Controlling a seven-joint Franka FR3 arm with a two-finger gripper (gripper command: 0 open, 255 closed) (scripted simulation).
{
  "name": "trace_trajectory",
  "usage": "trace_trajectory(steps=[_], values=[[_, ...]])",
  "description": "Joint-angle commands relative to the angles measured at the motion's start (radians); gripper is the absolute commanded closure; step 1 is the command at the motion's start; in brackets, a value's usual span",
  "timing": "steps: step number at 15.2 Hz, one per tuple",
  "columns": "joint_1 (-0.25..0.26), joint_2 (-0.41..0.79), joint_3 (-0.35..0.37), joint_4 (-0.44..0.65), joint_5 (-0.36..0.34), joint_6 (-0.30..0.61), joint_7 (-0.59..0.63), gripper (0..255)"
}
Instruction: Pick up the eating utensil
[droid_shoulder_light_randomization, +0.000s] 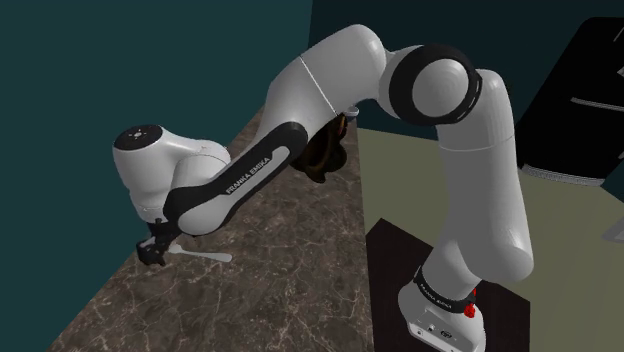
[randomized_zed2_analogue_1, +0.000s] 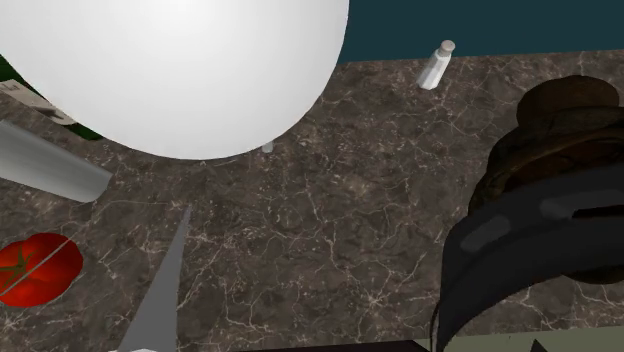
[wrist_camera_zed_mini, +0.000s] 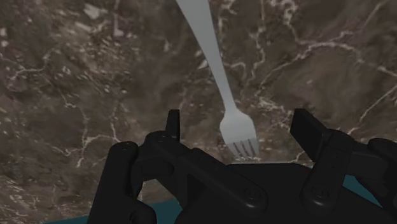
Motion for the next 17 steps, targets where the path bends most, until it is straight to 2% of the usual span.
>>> trace_trajectory(steps=[1,3,4,13,17], values=[[0.008,0.023,-0.009,-0.002,-0.014,0.023,0.013,0],[0.008,0.023,-0.009,-0.002,-0.014,0.023,0.013,0],[0.007,0.023,-0.009,-0.001,-0.014,0.023,0.013,255],[0.008,0.023,-0.009,-0.002,-0.014,0.023,0.013,255],[-0.001,-0.011,0.005,0.003,0.007,-0.013,-0.004,255]])
